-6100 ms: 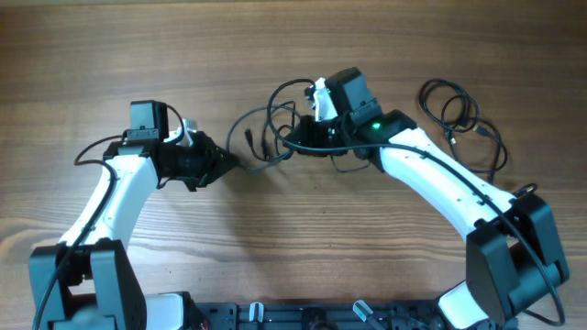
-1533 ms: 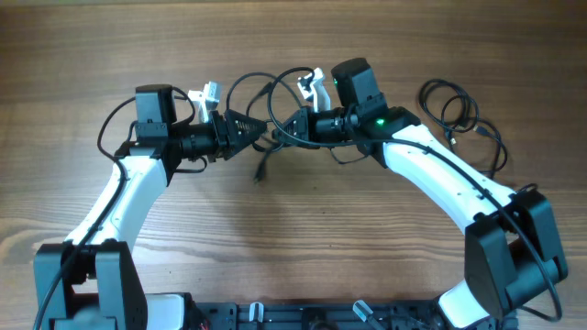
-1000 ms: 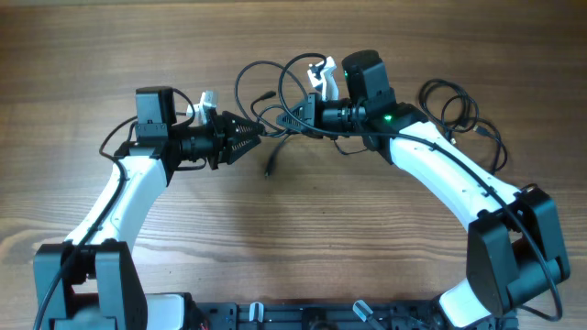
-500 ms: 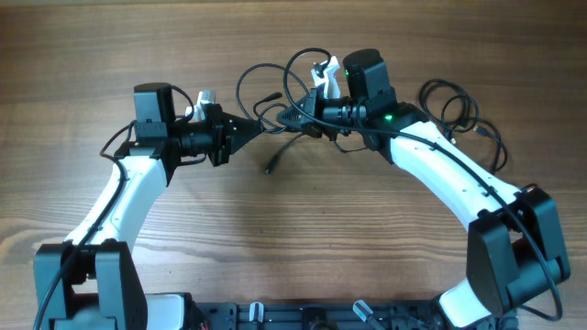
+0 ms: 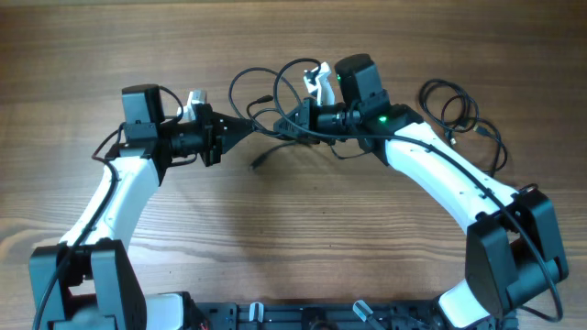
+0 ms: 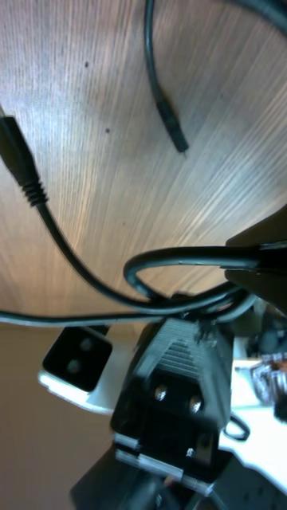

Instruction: Untangle cables

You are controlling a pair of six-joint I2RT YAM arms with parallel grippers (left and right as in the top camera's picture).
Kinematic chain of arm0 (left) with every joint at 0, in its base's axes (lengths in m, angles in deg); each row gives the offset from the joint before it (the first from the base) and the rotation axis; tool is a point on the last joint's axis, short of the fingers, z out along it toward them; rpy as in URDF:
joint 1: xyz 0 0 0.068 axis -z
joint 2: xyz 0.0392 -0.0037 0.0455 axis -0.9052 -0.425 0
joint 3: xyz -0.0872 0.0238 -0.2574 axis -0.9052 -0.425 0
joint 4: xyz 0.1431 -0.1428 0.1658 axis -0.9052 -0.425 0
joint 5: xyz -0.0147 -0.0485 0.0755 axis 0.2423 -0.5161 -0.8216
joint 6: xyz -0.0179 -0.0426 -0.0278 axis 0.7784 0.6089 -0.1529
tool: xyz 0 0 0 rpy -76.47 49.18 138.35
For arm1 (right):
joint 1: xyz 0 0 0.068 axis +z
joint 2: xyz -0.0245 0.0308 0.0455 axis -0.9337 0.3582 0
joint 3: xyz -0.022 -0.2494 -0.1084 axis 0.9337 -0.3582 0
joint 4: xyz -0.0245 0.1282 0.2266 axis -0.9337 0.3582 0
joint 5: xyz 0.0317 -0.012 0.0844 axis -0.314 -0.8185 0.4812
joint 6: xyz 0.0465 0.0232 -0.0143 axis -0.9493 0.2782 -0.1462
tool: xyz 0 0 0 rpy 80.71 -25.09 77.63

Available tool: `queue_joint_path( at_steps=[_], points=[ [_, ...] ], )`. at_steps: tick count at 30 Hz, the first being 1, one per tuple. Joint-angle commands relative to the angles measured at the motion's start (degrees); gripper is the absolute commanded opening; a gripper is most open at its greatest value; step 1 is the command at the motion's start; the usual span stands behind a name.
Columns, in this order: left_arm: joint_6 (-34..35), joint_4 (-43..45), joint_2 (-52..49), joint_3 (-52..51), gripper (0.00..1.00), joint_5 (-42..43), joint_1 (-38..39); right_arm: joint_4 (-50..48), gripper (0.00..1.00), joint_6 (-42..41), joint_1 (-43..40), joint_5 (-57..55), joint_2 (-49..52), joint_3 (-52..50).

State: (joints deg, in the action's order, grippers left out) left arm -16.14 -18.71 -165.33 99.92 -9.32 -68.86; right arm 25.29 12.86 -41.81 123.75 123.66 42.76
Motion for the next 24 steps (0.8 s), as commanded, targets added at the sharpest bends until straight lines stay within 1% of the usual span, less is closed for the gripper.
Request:
queue_joint_path(
  at_steps=[1, 5, 8, 12, 15, 16, 19, 20, 21, 22, 24],
  points=[
    [-2.0, 0.5, 0.1, 0.4, 0.04, -6.1, -7.2, 6.4, 0.04, 8.9, -1.4, -9.5, -1.1, -0.8],
    [-5.0, -2.1, 0.1, 0.4, 0.04, -6.1, -9.7, 10.0, 0.04, 12.6, -1.7, -16.8, -1.1, -0.8],
    [-8.1, -5.8, 0.1, 0.4, 0.04, -6.7, -11.8, 11.0, 0.04, 13.2, -2.8, -19.2, -1.1, -0.8],
    [-9.9, -10.8, 0.1, 0.4, 0.04, -8.9, -15.1, 11.7, 0.04, 13.8, -4.9, -22.3, -1.1, -0.8],
    [-11.3, -12.5, 0.1, 0.4, 0.04, -9.3, -17.2, 12.4, 0.04, 15.5, -6.2, -22.8, -1.1, -0.8],
    [-12.5, -13.4, 0.1, 0.4, 0.04, -9.3, -18.0, 12.8, 0.04, 16.2, -6.8, -21.1, -1.1, -0.8],
    [-12.5, -15.5, 0.1, 0.4, 0.04, -9.3, -17.6, 12.5, 0.04, 15.3, -6.9, -13.9, -1.1, -0.8],
    [-12.5, -16.7, 0.1, 0.4, 0.04, -9.3, -17.0, 12.0, 0.04, 12.6, -6.7, -9.6, -1.1, -0.8],
    [-12.5, -17.8, 0.1, 0.4, 0.04, -9.3, -16.2, 11.6, 0.04, 10.4, -6.5, -7.7, -1.1, -0.8],
    [-12.4, -18.7, 0.1, 0.4, 0.11, -9.2, -15.4, 10.8, 0.04, 8.3, -6.3, -6.3, -1.1, -0.8],
    [-12.2, -20.6, 0.1, 0.4, 0.17, -8.9, -13.4, 8.5, 0.04, 4.5, -6.0, -3.2, -1.1, -0.8]
  ],
)
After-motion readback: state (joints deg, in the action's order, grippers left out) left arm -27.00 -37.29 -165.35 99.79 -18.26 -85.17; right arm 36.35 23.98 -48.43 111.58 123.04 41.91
